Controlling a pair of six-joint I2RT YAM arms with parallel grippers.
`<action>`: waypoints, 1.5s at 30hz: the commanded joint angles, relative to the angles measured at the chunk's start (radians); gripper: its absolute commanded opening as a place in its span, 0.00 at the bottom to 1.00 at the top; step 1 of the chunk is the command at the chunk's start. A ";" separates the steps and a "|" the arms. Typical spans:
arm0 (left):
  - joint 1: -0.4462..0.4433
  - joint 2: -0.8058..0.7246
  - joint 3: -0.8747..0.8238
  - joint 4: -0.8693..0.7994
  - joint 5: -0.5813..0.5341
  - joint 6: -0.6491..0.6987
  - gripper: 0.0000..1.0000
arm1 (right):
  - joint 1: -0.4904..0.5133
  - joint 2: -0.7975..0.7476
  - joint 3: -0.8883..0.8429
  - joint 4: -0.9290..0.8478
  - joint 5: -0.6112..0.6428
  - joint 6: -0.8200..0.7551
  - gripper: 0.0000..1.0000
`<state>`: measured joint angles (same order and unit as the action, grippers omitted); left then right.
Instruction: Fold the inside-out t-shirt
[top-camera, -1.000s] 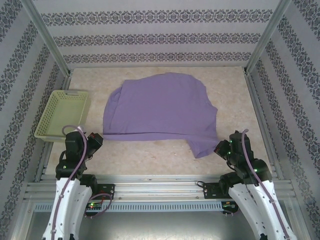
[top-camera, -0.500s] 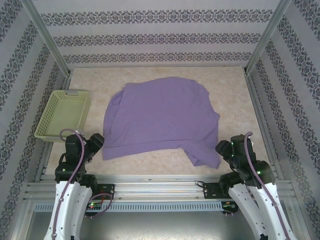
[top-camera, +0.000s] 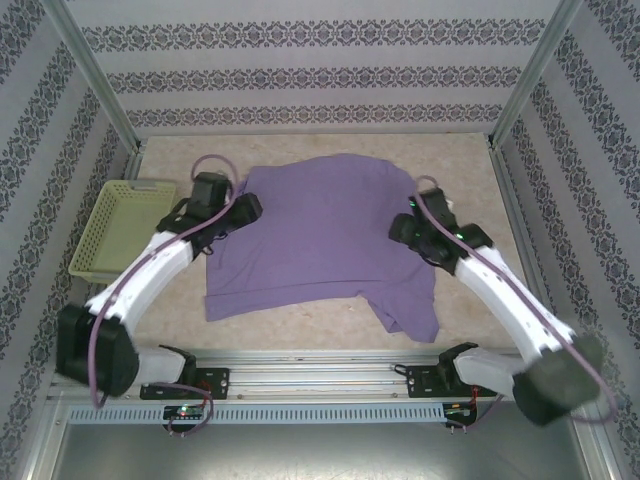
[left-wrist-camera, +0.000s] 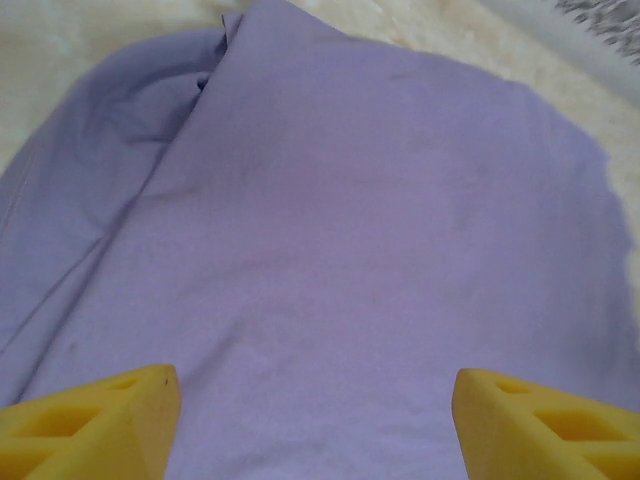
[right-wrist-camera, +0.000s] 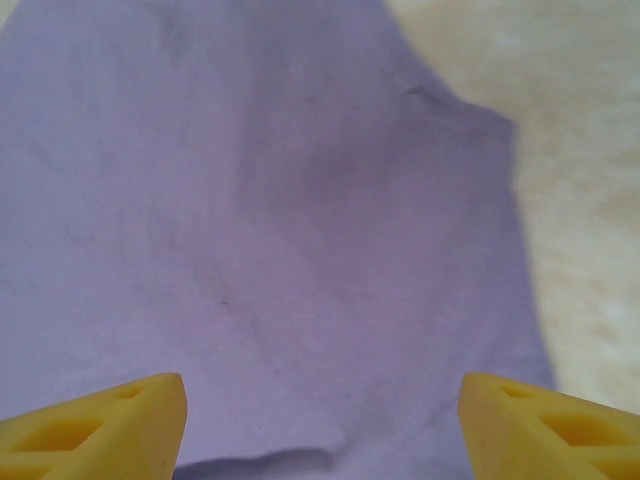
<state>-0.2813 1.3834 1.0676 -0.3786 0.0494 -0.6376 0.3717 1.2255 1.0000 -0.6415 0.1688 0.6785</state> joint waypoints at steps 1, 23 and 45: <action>0.002 0.171 0.145 -0.008 -0.201 0.125 0.72 | 0.020 0.161 0.112 0.131 -0.051 -0.109 0.72; 0.151 1.017 0.949 -0.250 -0.148 0.321 0.62 | -0.135 1.115 1.008 -0.100 -0.160 -0.253 0.69; 0.148 0.502 0.333 0.179 0.010 0.177 0.00 | -0.187 0.732 0.304 0.031 -0.035 -0.035 0.59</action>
<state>-0.1307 1.9869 1.4796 -0.3370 0.0235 -0.4030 0.1913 2.0342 1.4078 -0.6353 0.0933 0.5941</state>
